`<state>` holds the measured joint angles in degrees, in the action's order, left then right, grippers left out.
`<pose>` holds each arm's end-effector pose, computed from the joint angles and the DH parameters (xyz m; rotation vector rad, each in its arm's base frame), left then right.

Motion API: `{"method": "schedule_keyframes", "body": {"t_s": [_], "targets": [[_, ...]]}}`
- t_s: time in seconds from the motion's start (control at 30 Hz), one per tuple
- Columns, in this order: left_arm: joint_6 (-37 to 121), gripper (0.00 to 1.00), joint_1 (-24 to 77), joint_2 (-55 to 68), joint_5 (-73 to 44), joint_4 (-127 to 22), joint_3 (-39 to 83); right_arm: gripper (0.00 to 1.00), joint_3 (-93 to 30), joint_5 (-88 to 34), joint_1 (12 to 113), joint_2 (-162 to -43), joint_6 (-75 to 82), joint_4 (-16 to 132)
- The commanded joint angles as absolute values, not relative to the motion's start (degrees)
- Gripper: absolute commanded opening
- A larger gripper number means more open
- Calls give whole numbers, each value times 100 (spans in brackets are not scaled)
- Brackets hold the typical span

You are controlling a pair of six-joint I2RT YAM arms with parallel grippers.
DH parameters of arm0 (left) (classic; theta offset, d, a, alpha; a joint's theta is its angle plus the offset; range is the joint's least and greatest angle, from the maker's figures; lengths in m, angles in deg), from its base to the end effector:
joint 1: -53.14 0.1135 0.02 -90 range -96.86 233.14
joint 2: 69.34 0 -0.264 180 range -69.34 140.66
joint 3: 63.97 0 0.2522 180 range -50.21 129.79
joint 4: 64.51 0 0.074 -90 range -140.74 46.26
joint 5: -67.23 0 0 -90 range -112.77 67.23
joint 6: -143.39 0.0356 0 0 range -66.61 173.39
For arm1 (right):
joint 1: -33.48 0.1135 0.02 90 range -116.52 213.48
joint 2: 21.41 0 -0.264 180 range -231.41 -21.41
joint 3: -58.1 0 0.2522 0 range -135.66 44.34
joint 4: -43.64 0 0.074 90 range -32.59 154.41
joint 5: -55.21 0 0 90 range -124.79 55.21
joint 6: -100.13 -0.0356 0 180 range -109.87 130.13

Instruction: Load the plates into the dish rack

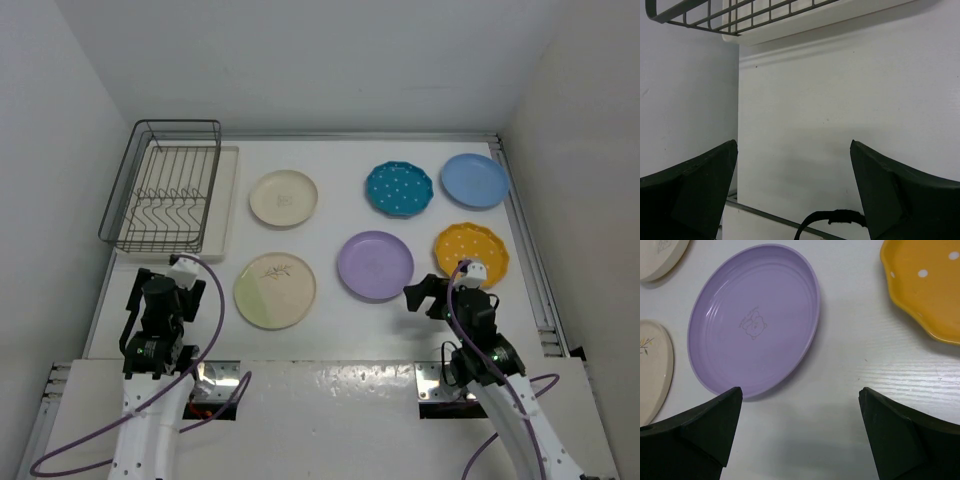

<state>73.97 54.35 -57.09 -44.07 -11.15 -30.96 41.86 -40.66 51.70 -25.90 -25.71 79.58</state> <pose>0.0878 0.0148 0.2012 0.1434 2.1547 0.6189 0.0995 0.0289 0.1407 0.3766 1.9911 0.5031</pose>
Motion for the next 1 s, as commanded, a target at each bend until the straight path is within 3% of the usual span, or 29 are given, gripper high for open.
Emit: {"method": "schedule_keyframes", "body": {"t_s": [0.0,0.13,0.3,0.43,0.5,0.77,0.87,0.97], "targets": [[7264,100,5499,-5774,-4552,-1348,-3122,100,4320,-4121,5203,-2598,-2635,7929],[7341,100,5499,-5774,-4581,-1471,-2764,100,4119,-4663,5211,-2904,-3117,8103],[8396,100,5499,-5258,-3053,-1340,-1175,100,3609,-4824,5194,-3502,-2988,7947],[8345,98,5499,-3721,-1568,-891,1152,100,3186,-5043,5203,-4204,-2618,7404],[8232,94,5446,-2675,-1442,-751,1665,100,3046,-5000,5194,-4373,-2408,7034],[7185,85,3865,1314,-2451,865,5352,100,2492,-4613,5176,-5559,-2178,6663],[6746,83,3486,2573,-2305,1473,6296,100,2307,-4630,5159,-5796,-2073,6733],[6692,83,3364,2760,-2092,1141,6065,100,2009,-4806,5106,-5911,-2020,6962]]}}
